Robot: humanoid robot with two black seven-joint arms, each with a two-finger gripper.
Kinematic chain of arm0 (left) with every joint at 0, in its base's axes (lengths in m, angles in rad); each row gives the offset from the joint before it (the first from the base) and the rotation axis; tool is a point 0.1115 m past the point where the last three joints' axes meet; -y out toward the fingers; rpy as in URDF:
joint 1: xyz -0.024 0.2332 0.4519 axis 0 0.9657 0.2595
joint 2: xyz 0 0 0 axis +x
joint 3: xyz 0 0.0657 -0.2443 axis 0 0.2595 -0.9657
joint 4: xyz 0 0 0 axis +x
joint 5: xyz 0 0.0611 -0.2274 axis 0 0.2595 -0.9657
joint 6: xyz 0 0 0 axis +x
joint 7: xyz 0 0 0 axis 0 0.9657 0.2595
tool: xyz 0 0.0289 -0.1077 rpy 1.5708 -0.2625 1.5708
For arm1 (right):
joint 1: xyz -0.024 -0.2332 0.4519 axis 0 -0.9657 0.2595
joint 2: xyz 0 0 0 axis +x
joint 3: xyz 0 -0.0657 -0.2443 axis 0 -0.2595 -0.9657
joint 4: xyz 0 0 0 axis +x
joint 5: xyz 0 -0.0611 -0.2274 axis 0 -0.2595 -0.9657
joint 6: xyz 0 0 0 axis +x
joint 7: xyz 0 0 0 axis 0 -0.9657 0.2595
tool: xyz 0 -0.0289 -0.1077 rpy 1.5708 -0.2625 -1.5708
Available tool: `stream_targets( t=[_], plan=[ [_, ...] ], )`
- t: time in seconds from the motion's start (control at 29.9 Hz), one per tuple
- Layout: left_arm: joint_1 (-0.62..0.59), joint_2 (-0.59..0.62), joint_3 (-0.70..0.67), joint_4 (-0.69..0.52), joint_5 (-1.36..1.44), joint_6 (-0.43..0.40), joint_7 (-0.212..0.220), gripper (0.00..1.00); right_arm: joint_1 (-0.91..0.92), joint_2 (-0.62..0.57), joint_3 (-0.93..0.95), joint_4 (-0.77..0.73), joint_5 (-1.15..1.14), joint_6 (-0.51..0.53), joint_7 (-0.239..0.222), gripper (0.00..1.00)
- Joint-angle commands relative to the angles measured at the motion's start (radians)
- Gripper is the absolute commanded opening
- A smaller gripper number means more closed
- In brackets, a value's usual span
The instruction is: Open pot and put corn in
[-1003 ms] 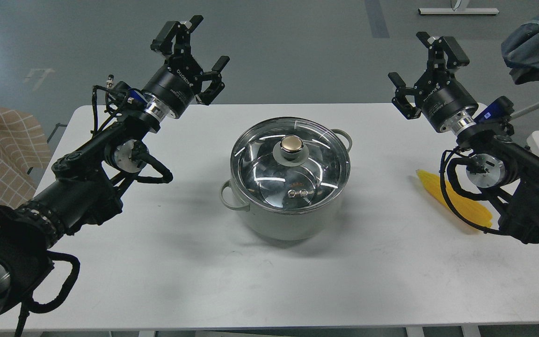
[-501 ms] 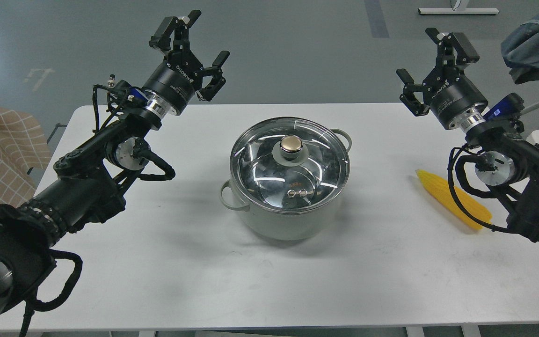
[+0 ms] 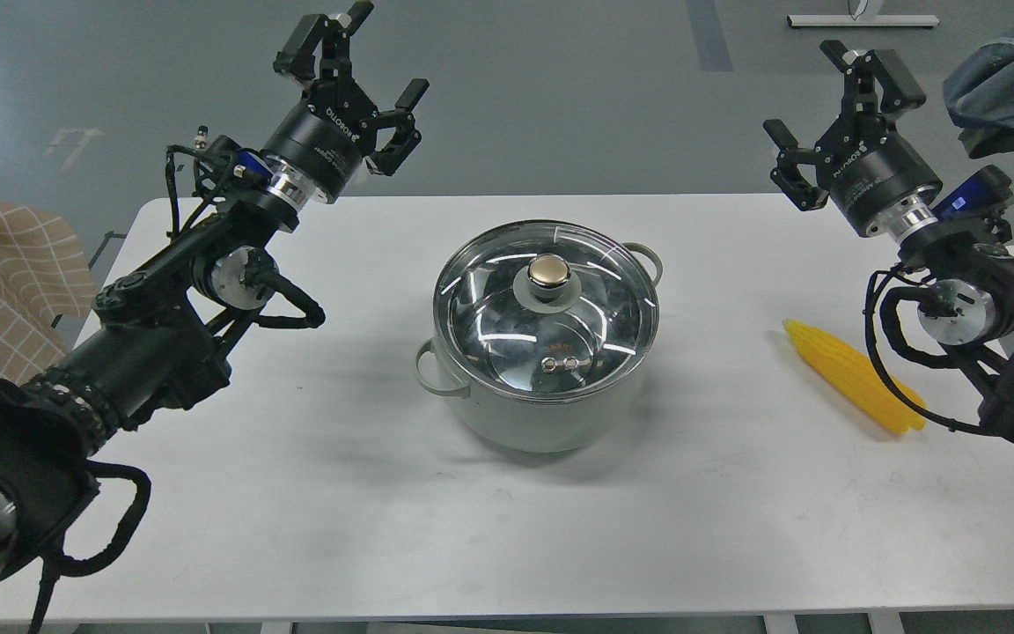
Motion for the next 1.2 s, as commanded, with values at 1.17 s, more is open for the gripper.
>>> stream_targets(
  t=[1.17],
  plan=[
    [0.054, 0.065, 0.182, -0.445, 1.805, 0.285, -0.007, 0.98, -0.071, -0.099, -0.005, 0.095, -0.012, -0.007, 0.0, 1.0]
  ],
)
